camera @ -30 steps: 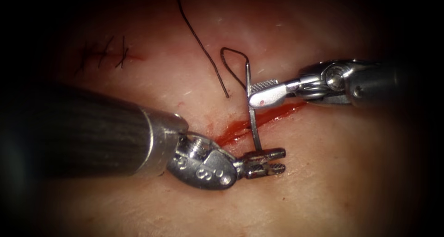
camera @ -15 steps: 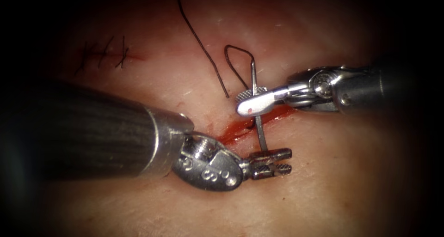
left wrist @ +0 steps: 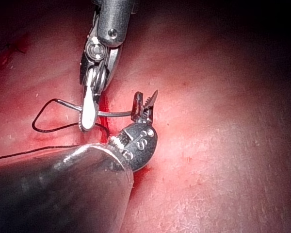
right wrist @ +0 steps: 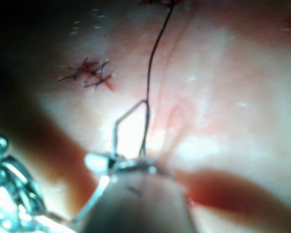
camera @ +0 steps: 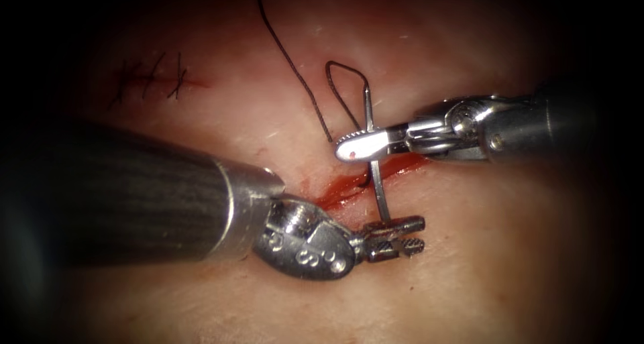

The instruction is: Wound Closure

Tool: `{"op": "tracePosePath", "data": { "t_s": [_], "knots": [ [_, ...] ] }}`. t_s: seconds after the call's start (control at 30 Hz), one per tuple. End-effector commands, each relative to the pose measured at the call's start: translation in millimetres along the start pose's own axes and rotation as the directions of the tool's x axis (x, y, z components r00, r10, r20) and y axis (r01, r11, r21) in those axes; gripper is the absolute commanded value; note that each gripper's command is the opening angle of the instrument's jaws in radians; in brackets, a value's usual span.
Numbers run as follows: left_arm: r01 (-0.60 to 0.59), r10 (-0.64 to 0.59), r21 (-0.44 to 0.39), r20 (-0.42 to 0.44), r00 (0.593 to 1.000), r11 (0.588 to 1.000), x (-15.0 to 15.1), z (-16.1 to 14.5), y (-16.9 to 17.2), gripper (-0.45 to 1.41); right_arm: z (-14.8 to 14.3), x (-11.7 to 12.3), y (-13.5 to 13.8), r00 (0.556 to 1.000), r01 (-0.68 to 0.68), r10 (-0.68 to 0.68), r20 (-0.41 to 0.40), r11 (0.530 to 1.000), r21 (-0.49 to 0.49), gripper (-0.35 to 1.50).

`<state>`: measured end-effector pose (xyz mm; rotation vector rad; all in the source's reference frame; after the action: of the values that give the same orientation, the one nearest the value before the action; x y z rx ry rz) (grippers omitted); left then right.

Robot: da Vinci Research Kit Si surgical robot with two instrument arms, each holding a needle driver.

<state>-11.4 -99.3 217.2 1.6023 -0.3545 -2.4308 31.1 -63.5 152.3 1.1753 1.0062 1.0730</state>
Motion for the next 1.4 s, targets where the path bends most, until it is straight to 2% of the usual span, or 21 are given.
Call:
{"op": "tracePosePath", "data": {
  "t_s": [0.03, 0.13, 0.17, 0.2, 0.27, 0.3, 0.33, 0.4, 0.53, 0.67, 0.73, 0.8, 0.83, 0.93, 1.07, 1.23, 1.4],
  "knots": [
    [0.004, -0.004, -0.002, -0.003, 1.0, 1.0, 0.1, 0.6, 0.9, -0.45, 0.6, -0.5, 0.2, 1.0, 0.005, -0.005, -0.006, 1.0, 0.002, -0.35],
    [0.018, -0.018, -0.001, -0.002, 1.0, 1.0, 0.0, 0.5, 0.6, -0.45, 0.4, -0.5, 0.3, 0.999, 0.035, -0.035, -0.013, 0.999, -0.003, -0.35],
    [0.049, -0.049, 0.001, 0.0, 0.999, 0.999, 0.0, 0.5, 0.4, -0.25, 0.4, -0.4, 0.4, 0.998, 0.065, -0.065, -0.017, 0.998, -0.007, -0.35],
    [0.103, -0.103, 0.001, -0.002, 0.995, 0.995, -0.1, 0.5, 0.3, 0.19, 0.4, -0.4, 0.4, 0.996, 0.083, -0.083, -0.021, 0.996, -0.011, -0.35],
    [0.215, -0.215, -0.002, -0.002, 0.977, 0.977, -0.1, 0.4, 0.1, 0.44, 0.4, -0.4, 0.8, 0.99, 0.139, -0.139, -0.03, 0.99, -0.019, -0.35],
    [0.29, -0.29, -0.001, -0.003, 0.957, 0.957, -0.2, 0.3, 0.0, 0.73, 0.4, -0.4, 1.0, 0.985, 0.17, -0.17, -0.032, 0.985, -0.02, -0.35],
    [0.329, -0.329, -0.003, -0.002, 0.944, 0.944, -0.2, 0.4, 0.0, 0.88, 0.4, -0.5, 1.3, 0.98, 0.195, -0.195, -0.033, 0.981, -0.024, -0.35],
    [0.379, -0.379, -0.005, 0.003, 0.925, 0.925, -0.2, 0.5, 0.0, 1.03, 0.4, -0.6, 2.0, 0.968, 0.246, -0.247, -0.033, 0.969, -0.024, -0.35],
    [0.469, -0.468, -0.036, 0.013, 0.883, 0.883, -0.1, 0.3, 0.2, 1.1, 0.2, -0.7, 2.7, 0.929, 0.367, -0.366, -0.049, 0.93, 0.021, -0.35],
    [0.511, -0.512, -0.099, 0.013, 0.859, 0.854, -0.1, -0.7, 1.0, 1.06, -0.1, 0.0, 2.8, 0.899, 0.436, -0.434, -0.061, 0.9, 0.025, -0.35],
    [0.545, -0.547, -0.119, 0.02, 0.837, 0.83, -0.3, -1.3, 1.3, 0.98, -0.2, 0.2, 2.6, 0.886, 0.461, -0.458, -0.074, 0.887, 0.031, -0.35],
    [0.585, -0.587, -0.128, 0.025, 0.809, 0.801, -0.5, -1.8, 1.4, 0.81, -0.3, 0.4, 2.4, 0.875, 0.48, -0.477, -0.079, 0.876, 0.033, -0.35],
    [0.602, -0.604, -0.136, 0.031, 0.796, 0.787, -0.8, -2.1, 1.5, 0.64, -0.3, 0.5, 2.3, 0.87, 0.49, -0.486, -0.085, 0.871, 0.036, -0.35],
    [0.65, -0.646, -0.121, 0.072, 0.76, 0.751, -1.8, -2.3, 1.5, 0.32, -0.5, 1.0, 1.7, 0.854, 0.516, -0.51, -0.1, 0.856, 0.041, -0.35],
    [0.737, -0.731, -0.075, 0.095, 0.676, 0.672, -3.7, -2.2, 1.5, -0.07, -0.8, 1.6, 1.1, 0.825, 0.561, -0.554, -0.112, 0.827, 0.044, -0.35],
    [0.799, -0.793, -0.01, 0.118, 0.598, 0.601, -7.2, -1.4, 2.2, -0.15, -0.8, 1.7, 0.3, 0.771, 0.633, -0.625, -0.124, 0.773, 0.047, -0.35],
    [0.816, -0.812, 0.054, 0.164, 0.561, 0.575, -11.1, -0.5, 3.1, -0.25, -0.7, 1.4, -0.4, 0.693, 0.716, -0.709, -0.131, 0.698, 0.011, -0.35]
  ]
}}
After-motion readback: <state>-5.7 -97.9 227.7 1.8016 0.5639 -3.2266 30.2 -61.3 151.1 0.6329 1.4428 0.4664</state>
